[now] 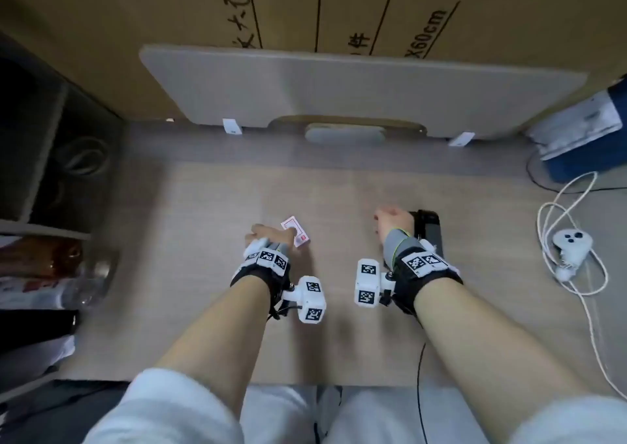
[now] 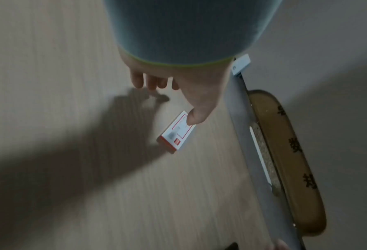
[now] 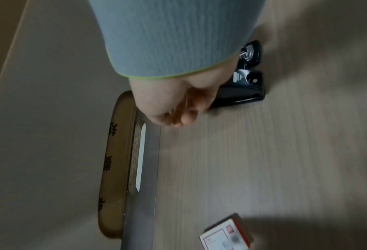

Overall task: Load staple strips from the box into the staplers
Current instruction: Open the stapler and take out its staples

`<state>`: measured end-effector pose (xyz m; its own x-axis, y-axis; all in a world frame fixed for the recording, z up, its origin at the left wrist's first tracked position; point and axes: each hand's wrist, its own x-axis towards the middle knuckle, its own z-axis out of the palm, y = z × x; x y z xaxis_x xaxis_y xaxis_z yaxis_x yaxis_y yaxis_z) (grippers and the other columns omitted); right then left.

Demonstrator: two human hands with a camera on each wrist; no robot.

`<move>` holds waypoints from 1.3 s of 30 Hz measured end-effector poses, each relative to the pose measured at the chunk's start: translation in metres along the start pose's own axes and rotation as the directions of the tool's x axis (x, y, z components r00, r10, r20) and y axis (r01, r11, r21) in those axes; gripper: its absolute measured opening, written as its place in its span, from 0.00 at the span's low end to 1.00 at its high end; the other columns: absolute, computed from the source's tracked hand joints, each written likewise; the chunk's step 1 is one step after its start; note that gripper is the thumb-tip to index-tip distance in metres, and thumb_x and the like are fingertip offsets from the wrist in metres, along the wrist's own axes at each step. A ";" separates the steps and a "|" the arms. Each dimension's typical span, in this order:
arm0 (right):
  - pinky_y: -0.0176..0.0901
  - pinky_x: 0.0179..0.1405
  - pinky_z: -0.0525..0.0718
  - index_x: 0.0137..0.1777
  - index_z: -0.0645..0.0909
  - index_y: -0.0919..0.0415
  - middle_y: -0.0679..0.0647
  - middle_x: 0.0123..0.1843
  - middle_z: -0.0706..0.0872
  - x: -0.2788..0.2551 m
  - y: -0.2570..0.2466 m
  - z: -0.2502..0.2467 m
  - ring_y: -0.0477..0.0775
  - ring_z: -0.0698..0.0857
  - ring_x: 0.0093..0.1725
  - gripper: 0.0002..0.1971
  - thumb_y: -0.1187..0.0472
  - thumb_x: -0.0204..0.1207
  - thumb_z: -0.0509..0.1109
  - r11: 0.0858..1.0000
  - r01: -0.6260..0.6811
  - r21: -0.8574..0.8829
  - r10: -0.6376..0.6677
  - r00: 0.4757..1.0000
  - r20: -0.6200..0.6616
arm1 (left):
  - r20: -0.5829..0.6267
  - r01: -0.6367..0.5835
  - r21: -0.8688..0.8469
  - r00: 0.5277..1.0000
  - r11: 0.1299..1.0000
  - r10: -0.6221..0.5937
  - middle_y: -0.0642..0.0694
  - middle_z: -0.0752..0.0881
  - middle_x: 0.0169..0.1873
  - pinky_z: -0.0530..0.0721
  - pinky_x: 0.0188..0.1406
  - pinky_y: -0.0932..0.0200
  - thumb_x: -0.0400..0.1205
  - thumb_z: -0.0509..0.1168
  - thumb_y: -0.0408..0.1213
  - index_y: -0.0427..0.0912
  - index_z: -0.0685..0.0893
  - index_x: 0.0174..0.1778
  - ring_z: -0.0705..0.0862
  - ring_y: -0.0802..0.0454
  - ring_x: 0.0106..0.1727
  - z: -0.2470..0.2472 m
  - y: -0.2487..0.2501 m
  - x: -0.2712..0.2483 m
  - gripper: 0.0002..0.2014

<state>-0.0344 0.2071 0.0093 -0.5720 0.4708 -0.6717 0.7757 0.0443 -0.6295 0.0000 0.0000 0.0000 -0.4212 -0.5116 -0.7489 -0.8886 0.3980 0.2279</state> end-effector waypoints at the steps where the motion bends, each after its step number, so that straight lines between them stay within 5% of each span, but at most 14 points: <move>1: 0.37 0.32 0.75 0.51 0.86 0.55 0.52 0.42 0.86 0.003 -0.002 -0.006 0.53 0.83 0.33 0.08 0.65 0.75 0.70 0.997 0.029 -0.069 -0.034 0.997 -0.075 | 0.015 -0.028 0.016 0.999 0.999 0.028 0.41 0.75 0.68 0.78 0.58 0.50 0.69 0.69 0.56 0.37 0.68 0.71 0.79 0.37 0.67 -0.001 0.004 -0.001 0.39; 7: 0.49 0.69 0.74 0.65 0.79 0.51 0.57 0.66 0.81 0.022 0.005 -0.028 0.62 0.79 0.68 0.26 0.55 0.65 0.78 0.943 -0.018 -0.333 -0.089 0.949 -0.303 | 0.032 -0.052 0.162 0.998 0.985 0.047 0.39 0.71 0.67 0.78 0.52 0.52 0.73 0.69 0.47 0.45 0.64 0.73 0.80 0.37 0.56 0.010 0.026 -0.003 0.34; 11: 0.44 0.58 0.82 0.64 0.82 0.49 0.54 0.59 0.88 0.028 0.024 -0.035 0.61 0.86 0.59 0.26 0.55 0.64 0.78 0.929 -0.077 -0.362 0.008 0.982 -0.188 | -0.020 -0.128 0.233 0.990 0.964 0.136 0.41 0.70 0.59 0.71 0.40 0.54 0.77 0.65 0.38 0.46 0.66 0.67 0.73 0.44 0.38 0.027 0.026 0.010 0.23; 15: 0.39 0.46 0.78 0.65 0.83 0.52 0.54 0.53 0.91 0.035 0.027 -0.039 0.58 0.86 0.46 0.21 0.58 0.70 0.77 0.940 -0.040 -0.339 -0.013 0.988 -0.152 | -0.054 -0.124 0.136 0.990 0.983 0.132 0.42 0.72 0.59 0.84 0.47 0.50 0.69 0.74 0.33 0.51 0.73 0.62 0.74 0.48 0.33 0.045 0.028 0.033 0.27; 17: 0.39 0.49 0.79 0.65 0.84 0.53 0.52 0.53 0.90 0.033 0.024 -0.038 0.56 0.84 0.46 0.22 0.58 0.70 0.78 0.950 -0.006 -0.312 -0.027 0.995 -0.100 | -0.086 -0.154 0.036 0.984 0.987 0.156 0.42 0.74 0.61 0.87 0.53 0.47 0.67 0.76 0.30 0.51 0.73 0.63 0.77 0.47 0.36 0.049 0.029 0.037 0.30; 22: 0.38 0.57 0.80 0.62 0.87 0.53 0.47 0.50 0.89 0.030 0.027 -0.032 0.51 0.88 0.53 0.24 0.56 0.64 0.83 0.957 0.084 -0.276 -0.050 0.991 0.127 | -0.099 -0.261 -0.322 0.965 0.910 0.242 0.43 0.80 0.68 0.81 0.66 0.51 0.71 0.77 0.32 0.44 0.71 0.73 0.84 0.44 0.62 0.046 0.033 0.041 0.34; 26: 0.36 0.55 0.80 0.60 0.88 0.52 0.48 0.50 0.89 0.017 0.014 -0.029 0.49 0.87 0.51 0.22 0.60 0.64 0.84 0.967 0.132 -0.219 -0.062 0.952 0.301 | -0.061 -0.325 -0.465 0.940 0.823 0.336 0.46 0.87 0.55 0.83 0.56 0.57 0.75 0.74 0.42 0.44 0.83 0.62 0.86 0.50 0.52 0.038 0.037 0.023 0.19; 29: 0.35 0.52 0.79 0.62 0.87 0.55 0.50 0.51 0.90 0.005 0.004 -0.020 0.50 0.88 0.50 0.23 0.63 0.66 0.83 0.959 0.172 -0.224 -0.069 0.911 0.406 | 0.220 -0.196 -0.571 0.899 0.797 0.378 0.45 0.88 0.45 0.84 0.32 0.60 0.76 0.73 0.52 0.40 0.85 0.61 0.84 0.50 0.38 0.037 0.036 0.008 0.23; 31: 0.34 0.50 0.78 0.62 0.86 0.55 0.51 0.51 0.89 -0.009 -0.003 -0.014 0.49 0.86 0.47 0.22 0.63 0.67 0.83 0.950 0.215 -0.225 -0.088 0.878 0.471 | 0.308 -0.119 -0.618 0.873 0.777 0.379 0.42 0.86 0.44 0.87 0.33 0.59 0.81 0.69 0.49 0.39 0.83 0.61 0.83 0.48 0.40 0.033 0.026 0.000 0.20; 34: 0.33 0.49 0.77 0.61 0.87 0.54 0.49 0.47 0.88 -0.022 -0.007 -0.007 0.48 0.85 0.46 0.20 0.63 0.68 0.83 0.941 0.256 -0.222 -0.109 0.848 0.519 | 0.259 -0.101 -0.676 0.895 0.730 0.364 0.37 0.87 0.46 0.89 0.42 0.55 0.87 0.62 0.40 0.36 0.81 0.57 0.86 0.45 0.41 0.031 0.012 -0.003 0.11; 39: 0.41 0.60 0.85 0.51 0.90 0.46 0.46 0.46 0.92 -0.038 0.009 0.012 0.51 0.91 0.51 0.16 0.58 0.63 0.85 0.908 0.298 -0.295 -0.097 0.834 0.544 | 0.161 -0.153 -0.636 0.932 0.756 0.324 0.33 0.86 0.44 0.90 0.38 0.54 0.88 0.58 0.35 0.37 0.82 0.44 0.87 0.44 0.35 0.024 -0.012 -0.003 0.11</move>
<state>-0.0085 0.1794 0.0244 -0.6970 -0.0907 -0.7113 0.6127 0.4401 -0.6565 0.0169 0.0153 -0.0154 -0.6511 -0.2252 -0.7248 -0.7233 -0.1052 0.6825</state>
